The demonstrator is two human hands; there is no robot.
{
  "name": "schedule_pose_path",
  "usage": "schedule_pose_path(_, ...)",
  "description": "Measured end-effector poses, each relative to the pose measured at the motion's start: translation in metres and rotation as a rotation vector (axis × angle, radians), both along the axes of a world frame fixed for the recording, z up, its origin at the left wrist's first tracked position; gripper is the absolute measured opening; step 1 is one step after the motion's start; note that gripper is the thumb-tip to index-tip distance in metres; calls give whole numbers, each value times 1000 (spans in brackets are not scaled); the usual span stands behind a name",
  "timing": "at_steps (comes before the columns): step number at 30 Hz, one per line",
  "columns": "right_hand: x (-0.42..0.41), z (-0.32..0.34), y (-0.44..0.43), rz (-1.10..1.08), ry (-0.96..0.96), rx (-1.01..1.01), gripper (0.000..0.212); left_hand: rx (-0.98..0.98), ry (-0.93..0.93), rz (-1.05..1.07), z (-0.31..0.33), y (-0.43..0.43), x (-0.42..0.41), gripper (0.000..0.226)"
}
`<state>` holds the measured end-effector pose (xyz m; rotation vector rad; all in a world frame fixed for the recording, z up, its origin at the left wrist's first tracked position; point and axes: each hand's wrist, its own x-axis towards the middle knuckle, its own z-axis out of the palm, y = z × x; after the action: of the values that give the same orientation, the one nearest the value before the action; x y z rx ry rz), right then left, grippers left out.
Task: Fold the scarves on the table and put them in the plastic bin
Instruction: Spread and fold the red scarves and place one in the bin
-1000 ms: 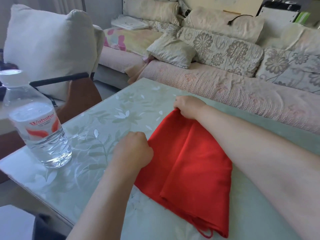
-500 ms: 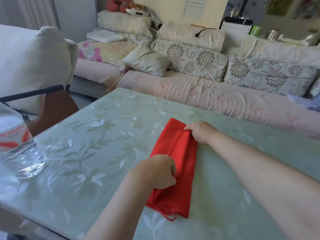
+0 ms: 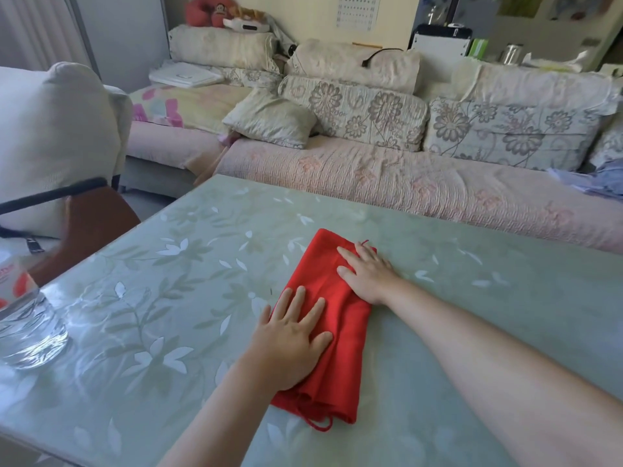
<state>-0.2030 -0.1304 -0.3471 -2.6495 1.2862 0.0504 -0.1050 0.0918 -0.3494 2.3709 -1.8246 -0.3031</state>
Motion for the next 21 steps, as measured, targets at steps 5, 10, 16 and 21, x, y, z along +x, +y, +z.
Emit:
schedule_pose_path(5,5,-1,-3,-276,-86,-136,70,-77,-9,106,7,0,3,59)
schedule_pose_path(10,13,9,-1,-406,-227,-100,51,-144,92,221,15,-9,7,47)
schedule_pose_path(16,5,11,-13,-181,-354,-43,37,-157,267,264,20,-22,1,49)
schedule_pose_path(21,-40,28,-32,-105,-307,-227,26,-165,435,137,30,-42,-39,52)
